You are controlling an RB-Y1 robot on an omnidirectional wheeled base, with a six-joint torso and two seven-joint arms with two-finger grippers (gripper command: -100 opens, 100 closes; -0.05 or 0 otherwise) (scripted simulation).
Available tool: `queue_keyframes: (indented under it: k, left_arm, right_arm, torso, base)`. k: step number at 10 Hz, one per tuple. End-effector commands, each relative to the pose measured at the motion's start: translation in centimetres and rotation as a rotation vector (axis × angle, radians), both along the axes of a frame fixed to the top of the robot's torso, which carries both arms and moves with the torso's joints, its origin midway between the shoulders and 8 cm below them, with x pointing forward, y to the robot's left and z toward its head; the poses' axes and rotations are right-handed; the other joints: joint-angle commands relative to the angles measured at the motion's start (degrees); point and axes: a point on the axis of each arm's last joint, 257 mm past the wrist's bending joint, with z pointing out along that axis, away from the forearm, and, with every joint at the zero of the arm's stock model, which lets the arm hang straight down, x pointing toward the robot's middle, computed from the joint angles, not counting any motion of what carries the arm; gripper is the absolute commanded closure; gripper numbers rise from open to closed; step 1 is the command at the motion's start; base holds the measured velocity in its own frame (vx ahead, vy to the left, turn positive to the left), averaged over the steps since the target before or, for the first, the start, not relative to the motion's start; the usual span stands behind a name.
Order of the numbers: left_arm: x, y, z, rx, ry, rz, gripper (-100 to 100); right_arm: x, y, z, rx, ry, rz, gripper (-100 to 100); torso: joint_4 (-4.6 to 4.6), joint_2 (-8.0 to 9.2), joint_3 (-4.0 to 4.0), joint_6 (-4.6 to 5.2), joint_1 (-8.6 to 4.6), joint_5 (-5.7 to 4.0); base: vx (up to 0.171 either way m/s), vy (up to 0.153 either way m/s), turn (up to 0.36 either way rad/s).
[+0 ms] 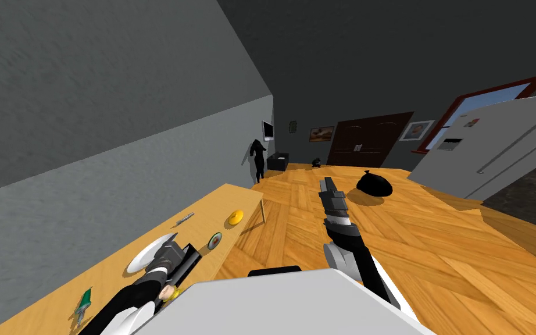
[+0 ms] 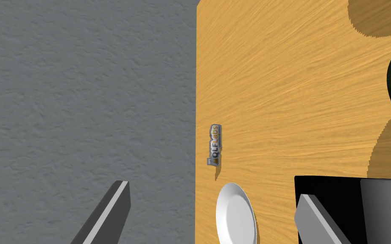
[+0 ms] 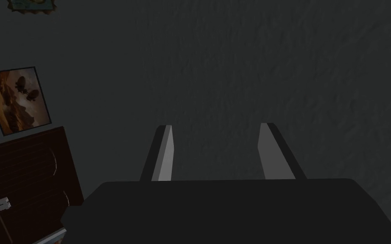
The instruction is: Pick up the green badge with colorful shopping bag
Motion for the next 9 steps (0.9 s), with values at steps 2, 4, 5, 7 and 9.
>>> queue_keyframes:
  k: [2, 4, 5, 7, 9]
  left_arm:
    - [-1.3, 0.9, -1.6, -0.046, 0.054, 0.027, -100]
    - [-2.9, 2.1, -3.2, -0.104, 0.098, 0.076, -100]
    - [-3.1, 2.0, -3.5, -0.111, 0.110, 0.077, -100]
    - [-4.8, 3.0, -5.1, -0.173, 0.153, 0.127, -100]
    - [-6.4, 3.8, -6.3, -0.228, 0.180, 0.176, -100]
  right_arm:
    - [0.0, 0.0, 0.0, 0.000, 0.000, 0.000, 0]
    - [0.0, 0.0, 0.0, 0.000, 0.000, 0.000, 0]
    - [0.0, 0.0, 0.0, 0.000, 0.000, 0.000, 0]
    - [0.0, 0.0, 0.0, 0.000, 0.000, 0.000, 0]
    - [0.0, 0.0, 0.0, 0.000, 0.000, 0.000, 0]
  torso:
    - [0.00, -0.01, 0.00, -0.02, 0.01, 0.00]
    - [0.00, -0.02, -0.01, 0.01, -0.02, -0.01]
    - [0.00, -0.02, -0.01, -0.03, 0.01, 0.00]
    - [0.00, -0.03, -0.02, 0.00, -0.01, 0.00]
    - [-0.01, -0.03, -0.02, -0.05, -0.02, 0.00]
  base:
    - [0.001, 0.013, -0.070]
    - [0.003, 0.013, -0.193]
    - [0.001, 0.011, 0.018]
    - [0.005, 0.013, -0.178]
    - [0.005, 0.014, -0.097]
